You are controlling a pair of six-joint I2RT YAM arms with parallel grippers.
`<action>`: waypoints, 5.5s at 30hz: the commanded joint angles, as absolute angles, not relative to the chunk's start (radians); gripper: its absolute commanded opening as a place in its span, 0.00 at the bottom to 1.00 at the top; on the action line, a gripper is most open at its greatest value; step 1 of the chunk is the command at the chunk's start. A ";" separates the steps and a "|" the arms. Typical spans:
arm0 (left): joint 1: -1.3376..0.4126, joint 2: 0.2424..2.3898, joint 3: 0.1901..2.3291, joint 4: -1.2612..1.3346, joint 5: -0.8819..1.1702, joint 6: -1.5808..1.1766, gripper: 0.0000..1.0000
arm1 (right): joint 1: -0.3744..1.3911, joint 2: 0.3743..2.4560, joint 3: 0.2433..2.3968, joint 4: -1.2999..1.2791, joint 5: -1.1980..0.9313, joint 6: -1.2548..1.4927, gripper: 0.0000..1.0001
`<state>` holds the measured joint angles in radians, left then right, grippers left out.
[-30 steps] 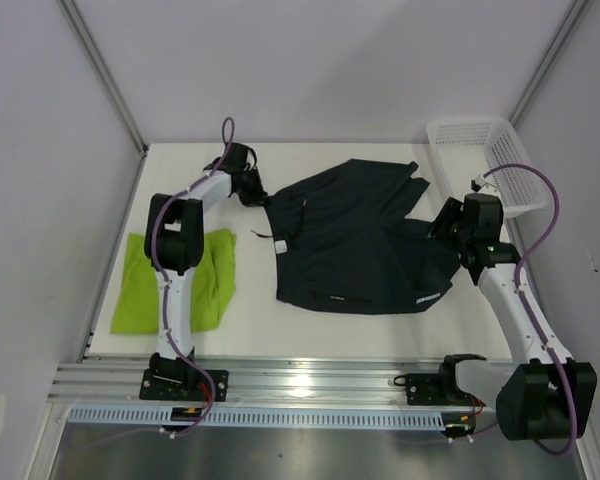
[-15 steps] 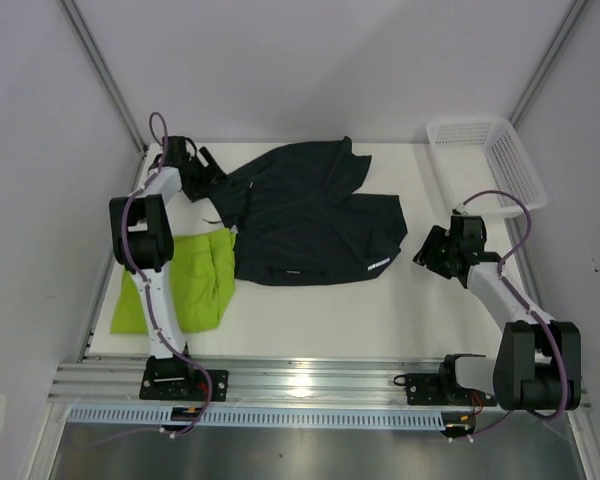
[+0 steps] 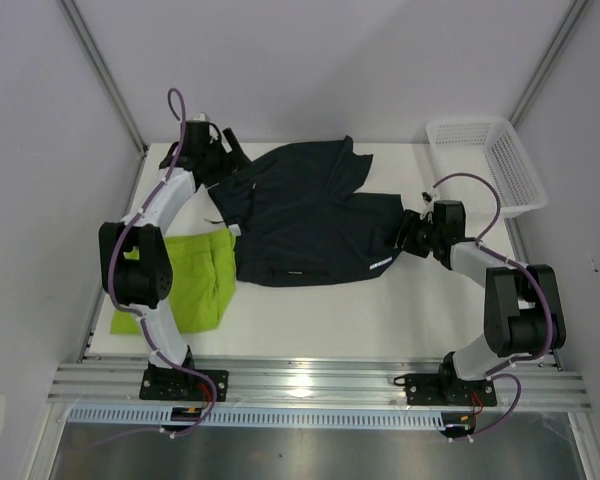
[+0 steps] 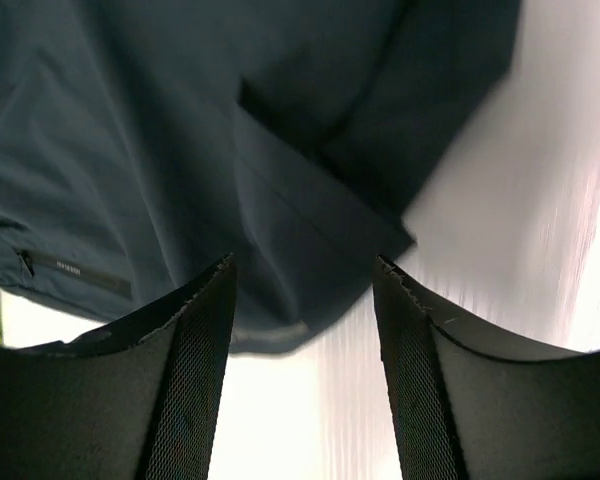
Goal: Fold and stack the shorts
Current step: Flatten the shorts out
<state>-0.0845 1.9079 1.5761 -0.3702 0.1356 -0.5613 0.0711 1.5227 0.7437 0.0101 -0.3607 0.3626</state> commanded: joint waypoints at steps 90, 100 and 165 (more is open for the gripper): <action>-0.370 1.290 0.867 -0.170 0.252 -0.762 0.97 | -0.008 1.209 0.497 -0.140 -0.209 0.686 0.54; -0.357 1.079 0.753 -0.242 0.247 -0.750 0.98 | -0.008 1.393 0.557 -0.038 -0.147 0.772 0.54; -0.281 0.982 0.519 -0.183 0.247 -0.808 0.99 | 0.052 1.456 0.618 -0.167 -0.066 0.954 0.00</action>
